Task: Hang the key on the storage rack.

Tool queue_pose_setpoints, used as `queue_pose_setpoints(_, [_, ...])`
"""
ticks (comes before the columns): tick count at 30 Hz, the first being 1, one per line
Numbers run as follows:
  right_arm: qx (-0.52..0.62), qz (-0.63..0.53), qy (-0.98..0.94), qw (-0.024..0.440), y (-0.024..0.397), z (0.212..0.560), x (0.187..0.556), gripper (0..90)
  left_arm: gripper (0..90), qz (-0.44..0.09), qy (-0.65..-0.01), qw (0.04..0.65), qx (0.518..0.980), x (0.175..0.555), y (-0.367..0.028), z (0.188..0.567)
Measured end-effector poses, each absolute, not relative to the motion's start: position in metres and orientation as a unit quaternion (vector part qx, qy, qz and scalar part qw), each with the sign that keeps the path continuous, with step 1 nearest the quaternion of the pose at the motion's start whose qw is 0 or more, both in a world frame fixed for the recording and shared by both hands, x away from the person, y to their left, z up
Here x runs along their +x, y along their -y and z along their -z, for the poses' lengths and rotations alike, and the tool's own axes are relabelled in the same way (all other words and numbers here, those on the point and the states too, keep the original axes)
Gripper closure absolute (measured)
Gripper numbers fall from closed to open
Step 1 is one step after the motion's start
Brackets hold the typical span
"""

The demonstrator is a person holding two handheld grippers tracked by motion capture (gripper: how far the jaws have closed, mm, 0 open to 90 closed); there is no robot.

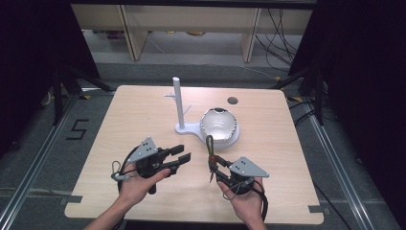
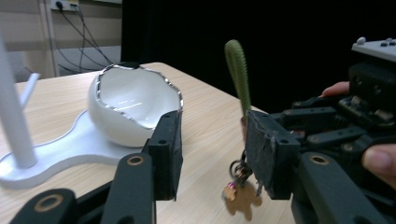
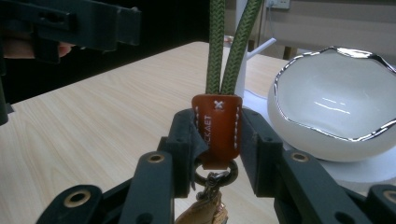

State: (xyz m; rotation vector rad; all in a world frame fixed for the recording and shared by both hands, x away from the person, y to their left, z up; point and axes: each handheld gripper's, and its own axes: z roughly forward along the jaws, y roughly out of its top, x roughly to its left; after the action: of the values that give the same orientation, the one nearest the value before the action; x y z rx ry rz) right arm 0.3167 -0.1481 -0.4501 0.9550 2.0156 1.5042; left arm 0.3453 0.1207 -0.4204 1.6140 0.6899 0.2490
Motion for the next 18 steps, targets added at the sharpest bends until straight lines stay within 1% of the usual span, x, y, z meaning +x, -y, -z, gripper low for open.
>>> queue_pose_setpoints(3, [0.333, -0.552, -0.732, 0.222, 0.143, 0.45, 0.317, 67.8, 58.8, -0.093, -0.301, 0.638, 0.703, 0.348, -0.111, 0.418])
queue_pose_setpoints(6, [0.344, -0.545, -0.733, 0.219, 0.142, 0.449, 0.313, 67.8, 60.0, -0.089, -0.302, 0.638, 0.703, 0.35, -0.106, 0.417])
queue_pose_setpoints(9, [0.331, -0.545, -0.736, 0.228, 0.14, 0.449, 0.314, 67.7, 61.8, -0.075, -0.305, 0.639, 0.702, 0.353, -0.099, 0.417])
queue_pose_setpoints(13, [0.336, -0.551, -0.734, 0.213, 0.137, 0.449, 0.313, 67.7, 63.3, -0.069, -0.311, 0.64, 0.699, 0.354, -0.095, 0.417])
queue_pose_setpoints(14, [0.332, -0.548, -0.737, 0.215, 0.137, 0.449, 0.313, 67.7, 65.6, -0.068, -0.309, 0.642, 0.699, 0.354, -0.094, 0.417])
queue_pose_setpoints(15, [0.33, -0.545, -0.737, 0.226, 0.137, 0.449, 0.313, 67.8, 67.0, -0.065, -0.314, 0.641, 0.697, 0.354, -0.092, 0.417])
queue_pose_setpoints(16, [0.324, -0.548, -0.734, 0.236, 0.136, 0.45, 0.313, 67.7, 68.2, -0.067, -0.305, 0.642, 0.701, 0.356, -0.092, 0.417])
queue_pose_setpoints(18, [0.321, -0.544, -0.742, 0.225, 0.135, 0.45, 0.312, 67.7, 71.1, -0.062, -0.313, 0.642, 0.697, 0.356, -0.09, 0.417])
